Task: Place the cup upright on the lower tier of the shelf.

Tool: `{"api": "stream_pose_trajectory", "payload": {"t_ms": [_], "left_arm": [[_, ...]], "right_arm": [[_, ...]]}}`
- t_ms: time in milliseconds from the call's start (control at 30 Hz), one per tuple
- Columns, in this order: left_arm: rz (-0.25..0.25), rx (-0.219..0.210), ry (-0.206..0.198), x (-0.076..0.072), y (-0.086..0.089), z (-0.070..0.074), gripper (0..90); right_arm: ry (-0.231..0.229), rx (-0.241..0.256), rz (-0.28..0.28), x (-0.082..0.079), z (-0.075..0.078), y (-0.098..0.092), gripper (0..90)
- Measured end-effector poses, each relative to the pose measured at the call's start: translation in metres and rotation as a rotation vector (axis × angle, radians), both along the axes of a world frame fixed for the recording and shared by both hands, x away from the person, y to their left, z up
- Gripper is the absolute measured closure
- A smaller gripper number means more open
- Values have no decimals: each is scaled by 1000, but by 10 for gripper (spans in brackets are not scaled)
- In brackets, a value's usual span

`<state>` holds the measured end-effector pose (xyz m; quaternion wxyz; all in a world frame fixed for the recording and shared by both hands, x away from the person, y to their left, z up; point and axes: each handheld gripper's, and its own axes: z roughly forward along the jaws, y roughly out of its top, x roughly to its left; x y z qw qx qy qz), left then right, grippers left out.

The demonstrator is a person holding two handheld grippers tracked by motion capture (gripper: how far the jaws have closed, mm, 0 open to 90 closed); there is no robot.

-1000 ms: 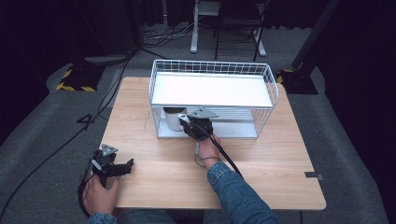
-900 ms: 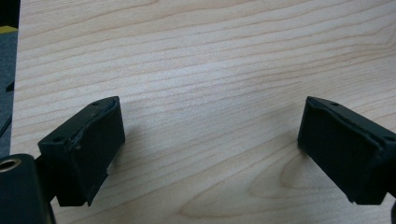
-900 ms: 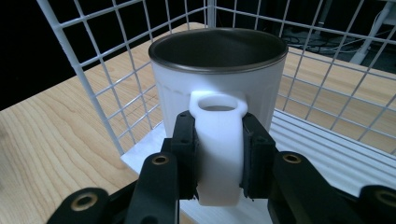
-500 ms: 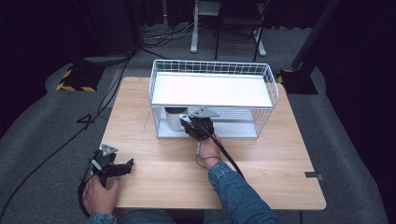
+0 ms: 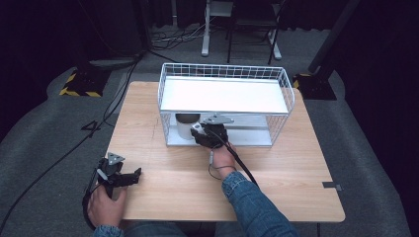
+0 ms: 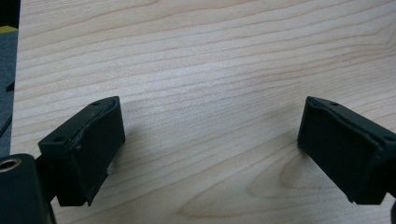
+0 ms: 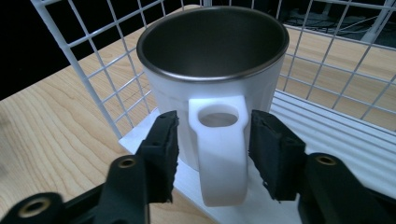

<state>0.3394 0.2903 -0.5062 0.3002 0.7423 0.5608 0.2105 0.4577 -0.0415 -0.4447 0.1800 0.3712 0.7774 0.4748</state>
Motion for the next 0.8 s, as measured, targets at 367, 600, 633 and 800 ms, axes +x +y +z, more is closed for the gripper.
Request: {"api": "stream_pose_trajectory", "payload": {"t_ms": [367, 600, 633, 800], "left_arm": [[0, 0, 0, 0, 0, 0, 77], [0, 0, 0, 0, 0, 0, 77], [0, -1, 0, 0, 0, 0, 77], [0, 0, 0, 0, 0, 0, 77]], "right_arm": [[-1, -8, 16, -12, 15, -16, 491], [-12, -19, 44, -32, 33, -34, 478], [-12, -17, 48, -34, 35, -38, 475], [-12, -16, 60, -47, 45, -56, 448]]}}
